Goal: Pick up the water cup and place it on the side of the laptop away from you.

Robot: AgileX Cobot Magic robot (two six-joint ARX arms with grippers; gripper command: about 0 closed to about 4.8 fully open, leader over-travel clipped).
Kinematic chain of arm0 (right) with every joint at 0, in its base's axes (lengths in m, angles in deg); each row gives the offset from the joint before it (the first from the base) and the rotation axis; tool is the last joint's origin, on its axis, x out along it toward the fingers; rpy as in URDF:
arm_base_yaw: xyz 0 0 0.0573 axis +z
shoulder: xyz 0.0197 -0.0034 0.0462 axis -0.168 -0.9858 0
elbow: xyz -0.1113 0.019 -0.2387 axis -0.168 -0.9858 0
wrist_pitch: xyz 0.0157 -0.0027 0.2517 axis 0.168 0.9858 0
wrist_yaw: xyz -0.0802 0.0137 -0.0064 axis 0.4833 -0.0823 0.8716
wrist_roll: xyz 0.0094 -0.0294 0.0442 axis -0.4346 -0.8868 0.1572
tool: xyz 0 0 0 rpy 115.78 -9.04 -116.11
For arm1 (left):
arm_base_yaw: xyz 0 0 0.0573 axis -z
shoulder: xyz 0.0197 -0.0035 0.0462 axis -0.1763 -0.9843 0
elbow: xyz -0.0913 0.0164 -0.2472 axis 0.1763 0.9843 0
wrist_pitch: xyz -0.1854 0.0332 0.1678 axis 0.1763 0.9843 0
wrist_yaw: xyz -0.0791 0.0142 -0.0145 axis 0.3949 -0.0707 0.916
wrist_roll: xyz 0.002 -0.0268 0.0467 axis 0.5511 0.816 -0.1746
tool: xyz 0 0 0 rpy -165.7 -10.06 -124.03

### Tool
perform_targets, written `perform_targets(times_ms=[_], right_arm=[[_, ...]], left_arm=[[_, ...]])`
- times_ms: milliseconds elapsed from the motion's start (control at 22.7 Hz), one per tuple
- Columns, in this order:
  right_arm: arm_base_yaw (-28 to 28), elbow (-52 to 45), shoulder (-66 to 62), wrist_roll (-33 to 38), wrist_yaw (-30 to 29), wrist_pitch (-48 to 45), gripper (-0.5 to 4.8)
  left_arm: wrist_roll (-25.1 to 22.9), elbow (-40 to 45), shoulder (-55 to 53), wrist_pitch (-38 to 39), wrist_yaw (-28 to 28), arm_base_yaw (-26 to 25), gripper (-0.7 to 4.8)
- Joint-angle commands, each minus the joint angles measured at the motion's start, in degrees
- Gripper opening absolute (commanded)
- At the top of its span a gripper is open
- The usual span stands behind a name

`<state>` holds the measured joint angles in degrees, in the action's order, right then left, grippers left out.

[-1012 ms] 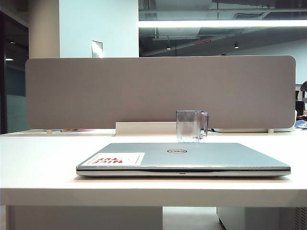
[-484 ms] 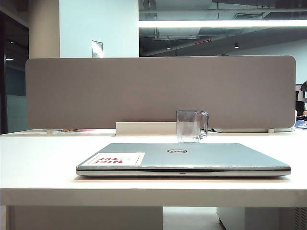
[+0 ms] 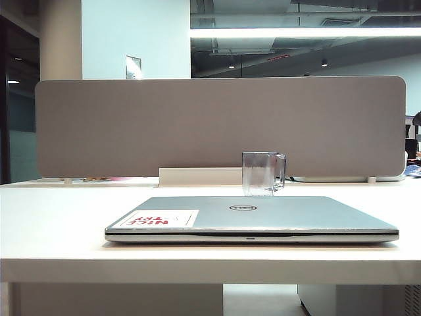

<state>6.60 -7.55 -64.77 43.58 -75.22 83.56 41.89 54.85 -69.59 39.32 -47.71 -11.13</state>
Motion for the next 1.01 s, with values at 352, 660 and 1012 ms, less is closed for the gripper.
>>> perform_targets(times_ms=[352,660,1012], right_arm=[[0.1,-0.3,0.0,-0.3,-0.2,4.5,-0.08],[0.1,-0.3,0.1,-0.3,-0.1,4.5,-0.08],[0.1,-0.3,0.1,-0.3,-0.1,4.5,-0.08]], left_arm=[[0.0,-0.2,-0.1,-0.3,0.2,0.1,-0.05],[0.0,-0.2,-0.1,-0.3,0.2,0.1,-0.05],[-3.2,-0.2,-0.1,-1.0,-4.1,-0.3,-0.05]])
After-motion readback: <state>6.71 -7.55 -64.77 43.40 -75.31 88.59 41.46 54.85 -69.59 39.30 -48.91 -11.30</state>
